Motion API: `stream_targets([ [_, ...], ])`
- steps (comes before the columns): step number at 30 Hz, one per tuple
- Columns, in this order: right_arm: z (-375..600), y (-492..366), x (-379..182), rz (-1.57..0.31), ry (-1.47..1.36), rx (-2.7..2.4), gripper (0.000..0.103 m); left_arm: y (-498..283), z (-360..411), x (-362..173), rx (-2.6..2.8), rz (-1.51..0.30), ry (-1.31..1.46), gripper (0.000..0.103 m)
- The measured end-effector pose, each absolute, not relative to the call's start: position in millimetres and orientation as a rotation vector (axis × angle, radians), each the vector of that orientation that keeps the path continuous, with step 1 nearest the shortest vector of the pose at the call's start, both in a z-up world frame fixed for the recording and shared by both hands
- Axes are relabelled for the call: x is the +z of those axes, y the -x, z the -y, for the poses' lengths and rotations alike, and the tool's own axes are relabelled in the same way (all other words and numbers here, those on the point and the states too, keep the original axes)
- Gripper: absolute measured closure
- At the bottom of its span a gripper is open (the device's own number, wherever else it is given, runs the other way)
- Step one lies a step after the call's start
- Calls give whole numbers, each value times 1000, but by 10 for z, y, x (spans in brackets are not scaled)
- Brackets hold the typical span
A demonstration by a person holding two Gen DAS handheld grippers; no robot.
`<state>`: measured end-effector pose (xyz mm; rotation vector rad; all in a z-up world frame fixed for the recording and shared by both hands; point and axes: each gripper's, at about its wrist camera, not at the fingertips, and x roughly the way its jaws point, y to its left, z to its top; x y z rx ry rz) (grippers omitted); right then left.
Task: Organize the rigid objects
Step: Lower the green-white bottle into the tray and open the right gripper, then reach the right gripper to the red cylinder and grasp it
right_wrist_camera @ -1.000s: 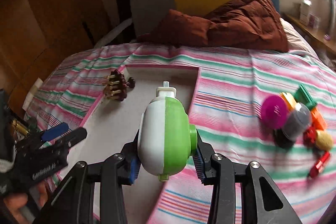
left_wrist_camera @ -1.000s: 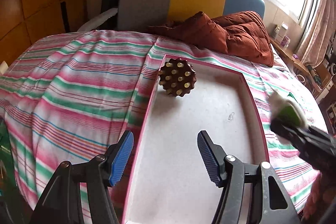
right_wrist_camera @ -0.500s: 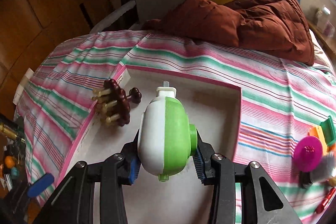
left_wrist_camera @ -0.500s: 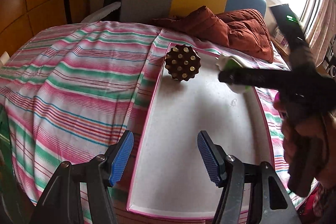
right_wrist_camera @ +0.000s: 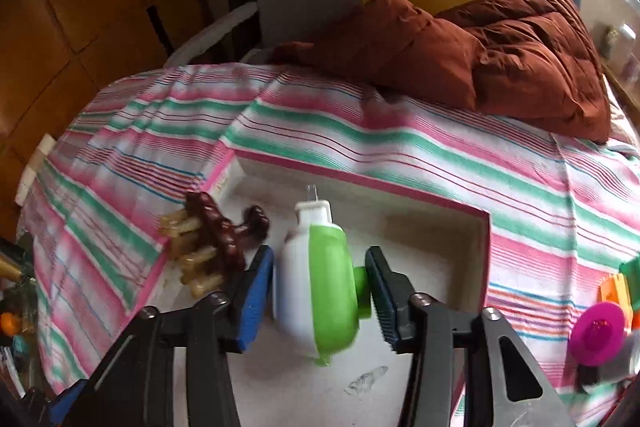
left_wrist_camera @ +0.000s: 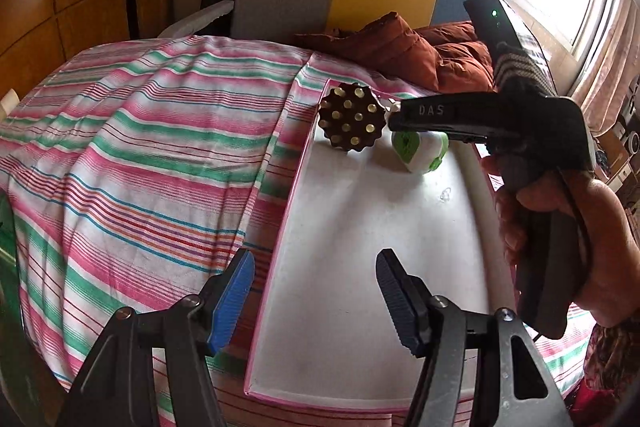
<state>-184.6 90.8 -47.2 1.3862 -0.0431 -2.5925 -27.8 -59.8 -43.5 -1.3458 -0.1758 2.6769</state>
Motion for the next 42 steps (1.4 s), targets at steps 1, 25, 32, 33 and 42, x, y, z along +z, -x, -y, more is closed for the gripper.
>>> stream_targets([
  [1,-909,1821,-445,29,-1373,-2597,50,273,596,-431,2678,176,1341,39],
  [25,-1647,565,-251,202,-1340,-2707,49,17,180,-313,2513,188,1218,39],
  [32,-2013,147,-354,232,-1367,-2794,49,-124,-55,-270,2447,155,1170,39],
  [33,-2070,93,-387,247,-1379,-2804,49,-148,-98,-262,2438,143,1161,39],
  [42,-2660,-361,-680,438,-1467,-2878,49,-402,-483,-242,2363,-4,1117,39],
])
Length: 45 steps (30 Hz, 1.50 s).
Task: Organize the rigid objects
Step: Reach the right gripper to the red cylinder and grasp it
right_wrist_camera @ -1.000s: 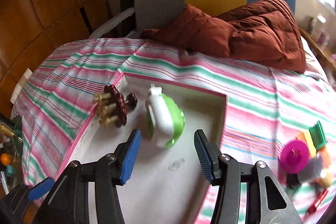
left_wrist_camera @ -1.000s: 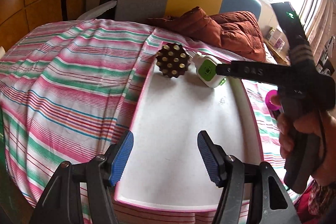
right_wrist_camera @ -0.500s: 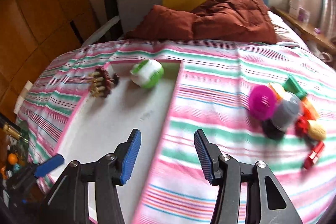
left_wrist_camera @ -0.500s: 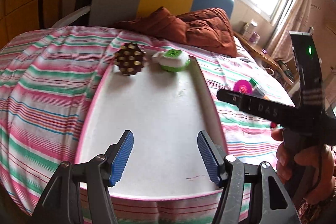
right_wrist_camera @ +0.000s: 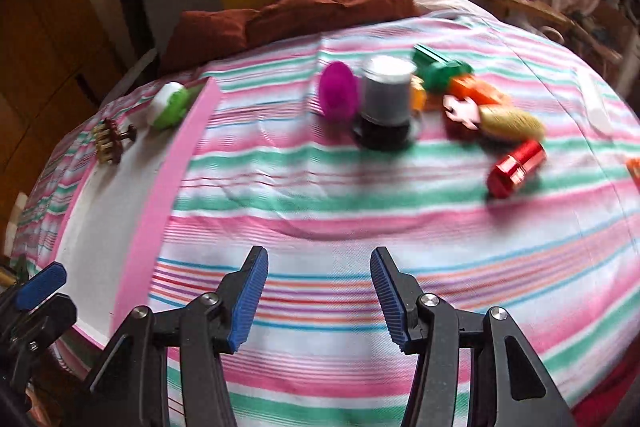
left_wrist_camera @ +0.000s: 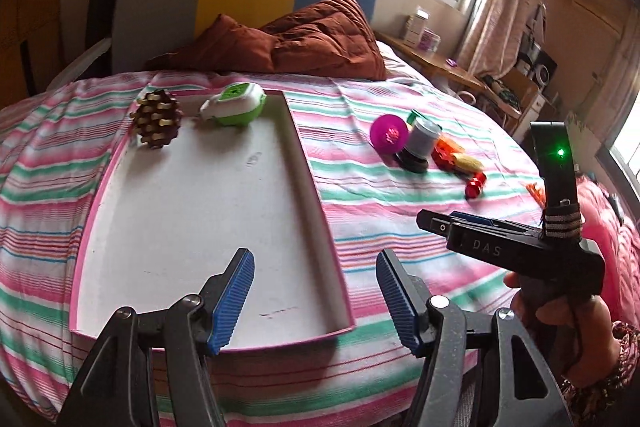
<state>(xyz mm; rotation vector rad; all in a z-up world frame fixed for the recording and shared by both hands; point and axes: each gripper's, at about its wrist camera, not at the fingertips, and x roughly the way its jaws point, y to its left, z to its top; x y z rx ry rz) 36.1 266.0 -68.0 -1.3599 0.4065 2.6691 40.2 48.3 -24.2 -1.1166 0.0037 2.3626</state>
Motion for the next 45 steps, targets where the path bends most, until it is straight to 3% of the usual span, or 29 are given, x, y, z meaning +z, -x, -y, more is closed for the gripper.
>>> stream_targets([
  [9,-3263,-620,-722,-569,1217,2557,49,-509,-662,-246,2356,-62,1106,39],
  [18,-3428,184,-273,-561,1118,2726,49,-418,-711,-226,2380,-62,1152,39],
  [26,-3406,806,-510,-559,1246,2775,45,-400,-666,-186,2418,-69,1155,39],
  [31,-3268,605,-588,-797,1299,2881,45,-366,-645,-184,2433,-47,1158,39],
  [36,-3052,186,-607,-848,1300,2889,45,-299,-713,-199,2415,-17,1181,39],
  [45,-3740,-126,-625,-622,1087,2414,49,-317,-884,-140,2391,-26,1144,39],
])
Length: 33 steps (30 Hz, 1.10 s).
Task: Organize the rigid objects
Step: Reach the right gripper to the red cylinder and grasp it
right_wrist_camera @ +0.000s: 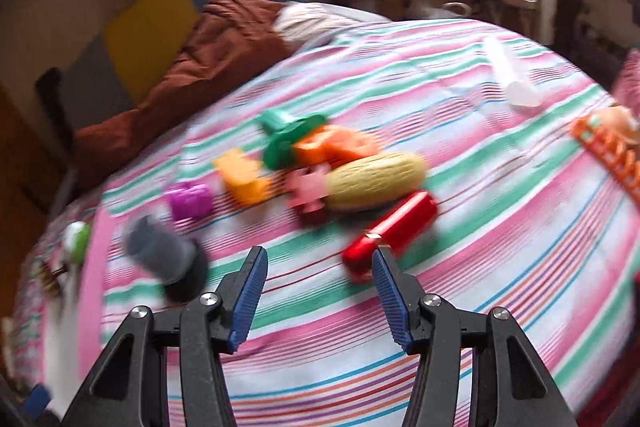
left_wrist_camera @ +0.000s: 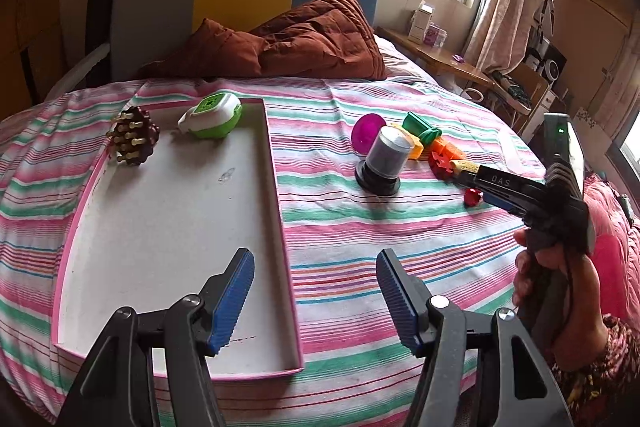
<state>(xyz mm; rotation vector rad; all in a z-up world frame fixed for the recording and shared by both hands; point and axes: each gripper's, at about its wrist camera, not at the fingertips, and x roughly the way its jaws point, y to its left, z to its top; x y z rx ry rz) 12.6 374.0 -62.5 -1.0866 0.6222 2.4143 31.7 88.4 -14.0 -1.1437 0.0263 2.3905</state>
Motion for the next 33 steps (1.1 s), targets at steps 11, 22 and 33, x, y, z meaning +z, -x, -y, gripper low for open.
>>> stream_targets([
  [11,-4130,-389,-441,-628,943,2460,55,-339,-901,-125,2403,-38,1138,39],
  [22,-4379,-228,-741,-718,1071,2467,57,-369,-1114,-113,2364,-70,1137,39],
  [33,-4415,67,-853,-781,1108,2418,67,-347,-1260,-65,2365,-112,1132,39],
])
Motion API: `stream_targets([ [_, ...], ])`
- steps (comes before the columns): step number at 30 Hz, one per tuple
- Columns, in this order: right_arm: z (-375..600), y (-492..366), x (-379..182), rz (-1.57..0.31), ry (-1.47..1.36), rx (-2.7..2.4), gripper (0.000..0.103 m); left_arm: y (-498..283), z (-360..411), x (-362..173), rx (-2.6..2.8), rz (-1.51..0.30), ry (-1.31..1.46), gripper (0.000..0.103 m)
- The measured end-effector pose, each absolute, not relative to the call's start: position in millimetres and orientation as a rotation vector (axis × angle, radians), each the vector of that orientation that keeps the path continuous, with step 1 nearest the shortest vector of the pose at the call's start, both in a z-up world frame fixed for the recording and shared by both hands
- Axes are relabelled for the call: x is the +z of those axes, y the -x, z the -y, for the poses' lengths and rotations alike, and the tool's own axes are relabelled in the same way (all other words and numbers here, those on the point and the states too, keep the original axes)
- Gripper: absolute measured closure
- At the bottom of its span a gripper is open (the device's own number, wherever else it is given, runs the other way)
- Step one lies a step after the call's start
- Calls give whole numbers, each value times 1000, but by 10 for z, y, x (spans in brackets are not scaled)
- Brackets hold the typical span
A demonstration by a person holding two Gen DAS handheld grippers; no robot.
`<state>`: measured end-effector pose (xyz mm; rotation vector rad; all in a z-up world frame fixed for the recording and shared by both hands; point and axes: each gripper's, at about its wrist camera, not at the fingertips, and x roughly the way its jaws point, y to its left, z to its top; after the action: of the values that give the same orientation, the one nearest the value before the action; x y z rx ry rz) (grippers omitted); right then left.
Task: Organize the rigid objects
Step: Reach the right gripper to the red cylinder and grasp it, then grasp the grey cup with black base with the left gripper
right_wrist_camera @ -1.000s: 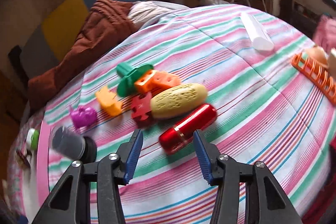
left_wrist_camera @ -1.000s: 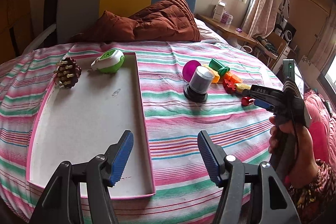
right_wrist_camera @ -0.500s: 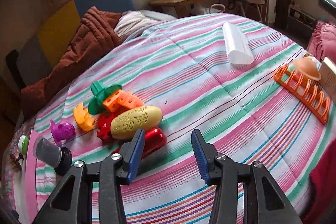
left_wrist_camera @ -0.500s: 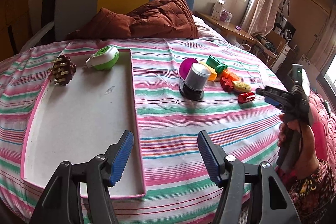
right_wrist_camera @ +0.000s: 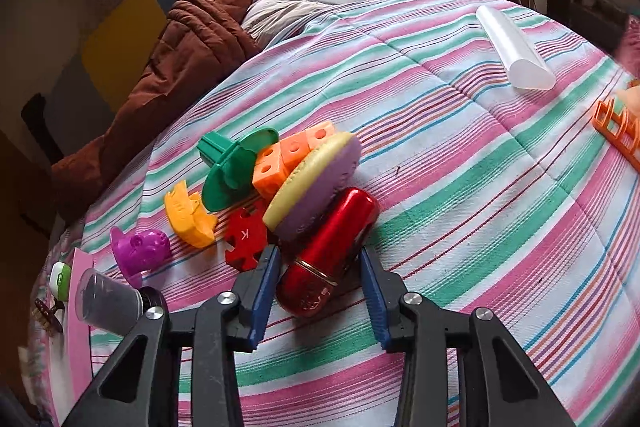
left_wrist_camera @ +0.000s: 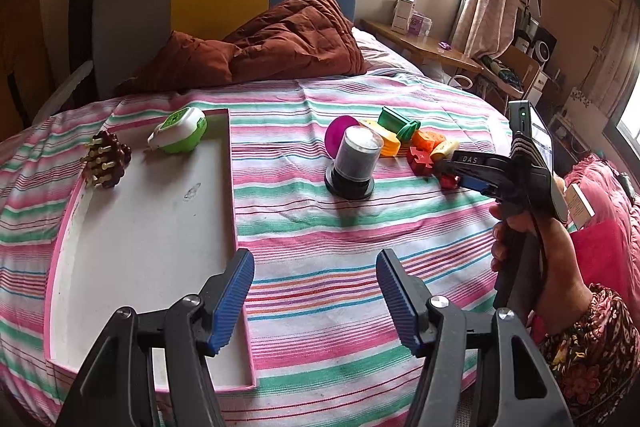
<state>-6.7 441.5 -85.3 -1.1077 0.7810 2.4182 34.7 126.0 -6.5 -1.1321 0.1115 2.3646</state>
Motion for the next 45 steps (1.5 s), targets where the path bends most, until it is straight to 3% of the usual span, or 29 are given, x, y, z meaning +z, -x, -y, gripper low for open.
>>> stream_targets([
  [4,-4458,-96,-841,-774,1109,2442,76,-303,-1332,-66,2356,-119,1139,39],
  [8,-4421,-314,-860,-809,1070,2480,76,-212,-1461,-83,2347,-134,1144,39],
  [19,-4254,-360,-832,-689,1082,2484,76,371,-2064,-318,2306,-152,1263,36],
  [25,-4344,-233,-855,-684,1087,2465,76,620,-2379,-322,2372,-249,1172,35],
  [33,-4103,-292,-875,-452,1074,2492,76,765,-2668,-522,2365,-362,1163,35],
  [34,-4100,-298,-878,-451,1069,2492,76,790,-2681,-560,2372,-374,1167,36],
  [35,-4105,-300,-883,-453,1066,2493,76,815,-2684,-595,2372,-382,1173,44],
  [36,-4113,-306,-889,-456,1061,2496,76,831,-2678,-622,2364,-379,1175,60],
  [45,-4106,-304,-903,-446,1043,2500,76,741,-2452,-590,2389,-366,1126,59],
])
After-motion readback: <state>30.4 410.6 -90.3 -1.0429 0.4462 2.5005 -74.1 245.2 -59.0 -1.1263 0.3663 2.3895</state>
